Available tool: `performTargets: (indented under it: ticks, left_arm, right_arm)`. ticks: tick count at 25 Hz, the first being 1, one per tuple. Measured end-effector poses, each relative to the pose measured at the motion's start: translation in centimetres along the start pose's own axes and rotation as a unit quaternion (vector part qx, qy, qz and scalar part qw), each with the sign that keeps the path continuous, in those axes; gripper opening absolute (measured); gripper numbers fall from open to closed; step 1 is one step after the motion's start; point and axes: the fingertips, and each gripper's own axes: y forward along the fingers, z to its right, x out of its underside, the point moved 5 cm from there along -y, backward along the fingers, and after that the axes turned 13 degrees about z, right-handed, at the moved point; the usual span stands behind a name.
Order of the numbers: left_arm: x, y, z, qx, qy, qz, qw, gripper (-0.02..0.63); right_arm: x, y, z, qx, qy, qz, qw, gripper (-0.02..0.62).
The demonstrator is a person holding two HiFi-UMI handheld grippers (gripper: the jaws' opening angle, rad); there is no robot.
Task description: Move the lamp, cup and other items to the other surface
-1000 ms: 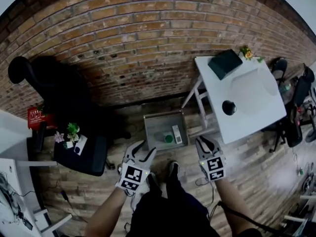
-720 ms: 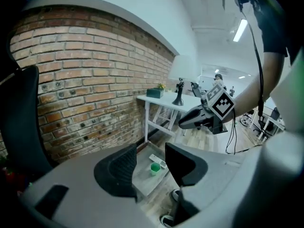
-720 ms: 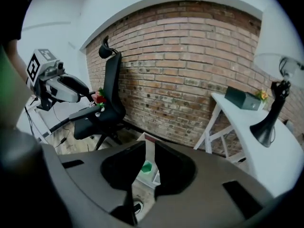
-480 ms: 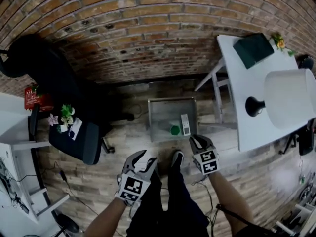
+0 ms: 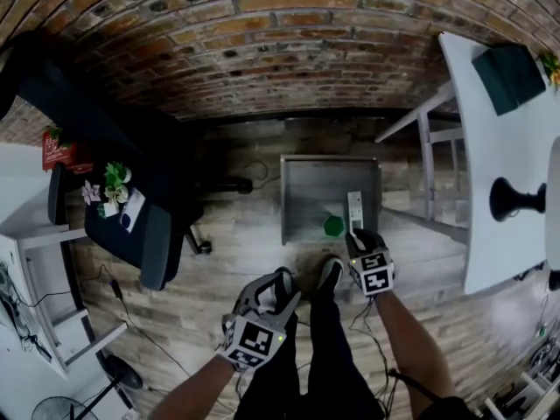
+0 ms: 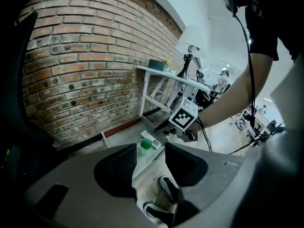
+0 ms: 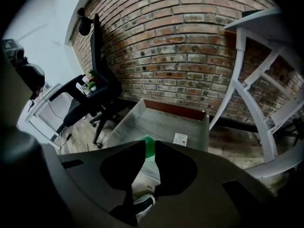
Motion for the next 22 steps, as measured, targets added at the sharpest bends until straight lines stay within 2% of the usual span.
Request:
performTargets:
  ticks: [3,6,13,17,19,22]
  left_arm:
    - [1.1,1.3,-0.4,0.003,-0.004,-0.001,1.0000,0.186]
    - [2.2,2.3,-0.6,0.002,-0.011,-0.003,0.9999,0.186]
    - [4.3,2.4,-1.3,-0.009,-0.029,-0.012,0.9995,0.186]
    - [5.0,2.2,-1.3,-0.010,-0.033,-0.022,0.9992,0.184]
    - [5.0,2.0,-1.4,-0.012,-0.034,-0.024,0.9990,0.184]
    - [4.2,1.6,-1.5,-0.016,-0.035,-0.021,0.9990,0.184]
  right_arm:
    - [2.1,2.2,0.5,0.009,0.001,-0.015,1.000,0.075]
    - [3.6,4.0,1.3,0.017,0.023,-0.020,0.999,0.089]
    - [5.0,7.5,1.6,0.013,0.033,-0.030,0.999,0.084]
    - [5.2,8.4,1.7,0.012,0.023,-0.048,0.999,0.066]
    - [5.2,8.3,1.6,0.016,0.028,-0.054,0.998,0.025]
    - [5.0,7.4,1.1,0.018,0.028,-0.067,0.997,0.012]
